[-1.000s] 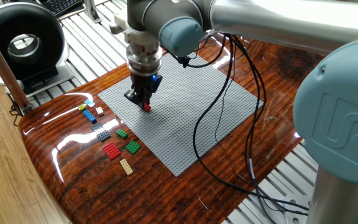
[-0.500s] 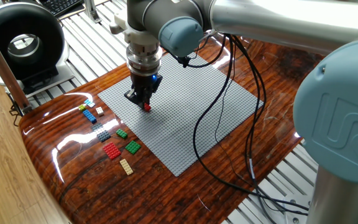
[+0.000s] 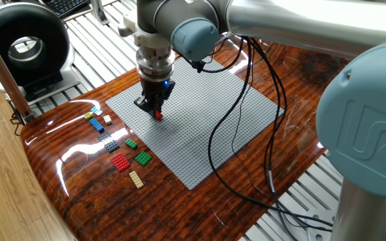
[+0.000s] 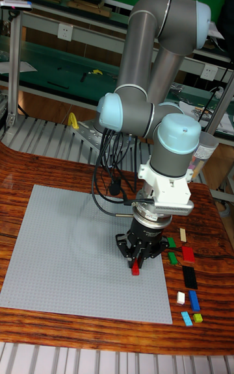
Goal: Build with small Lego blocks
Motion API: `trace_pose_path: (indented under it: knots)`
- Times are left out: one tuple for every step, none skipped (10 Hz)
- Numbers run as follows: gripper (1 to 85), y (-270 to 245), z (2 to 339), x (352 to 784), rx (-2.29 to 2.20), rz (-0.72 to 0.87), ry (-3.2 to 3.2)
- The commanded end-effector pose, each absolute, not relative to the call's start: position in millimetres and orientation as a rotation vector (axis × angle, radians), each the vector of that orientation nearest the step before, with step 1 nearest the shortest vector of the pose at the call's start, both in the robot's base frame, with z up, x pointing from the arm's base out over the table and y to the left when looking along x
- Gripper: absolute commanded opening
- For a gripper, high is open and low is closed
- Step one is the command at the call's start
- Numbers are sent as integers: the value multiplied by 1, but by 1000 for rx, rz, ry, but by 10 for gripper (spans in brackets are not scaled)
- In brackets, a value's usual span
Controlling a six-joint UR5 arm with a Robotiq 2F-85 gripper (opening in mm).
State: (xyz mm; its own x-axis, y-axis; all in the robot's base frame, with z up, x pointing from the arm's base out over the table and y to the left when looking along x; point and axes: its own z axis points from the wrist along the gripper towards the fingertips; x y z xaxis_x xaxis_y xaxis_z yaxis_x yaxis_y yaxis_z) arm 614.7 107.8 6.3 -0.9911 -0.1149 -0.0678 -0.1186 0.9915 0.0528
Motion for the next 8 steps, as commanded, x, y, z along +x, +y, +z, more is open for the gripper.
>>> trace_pose_path:
  knots:
    - [10,108,6,616,-171,102,3070]
    - [10,108,6,616,-171,102,3070]
    - [10,107,6,616,-171,95,3072]
    - [10,107,7,615,-171,95,3073]
    - [10,108,9,613,-167,96,3077]
    - [10,108,11,612,-165,96,3080]
    - [10,109,9,613,-162,99,3080]
    - [10,109,7,614,-162,101,3078]
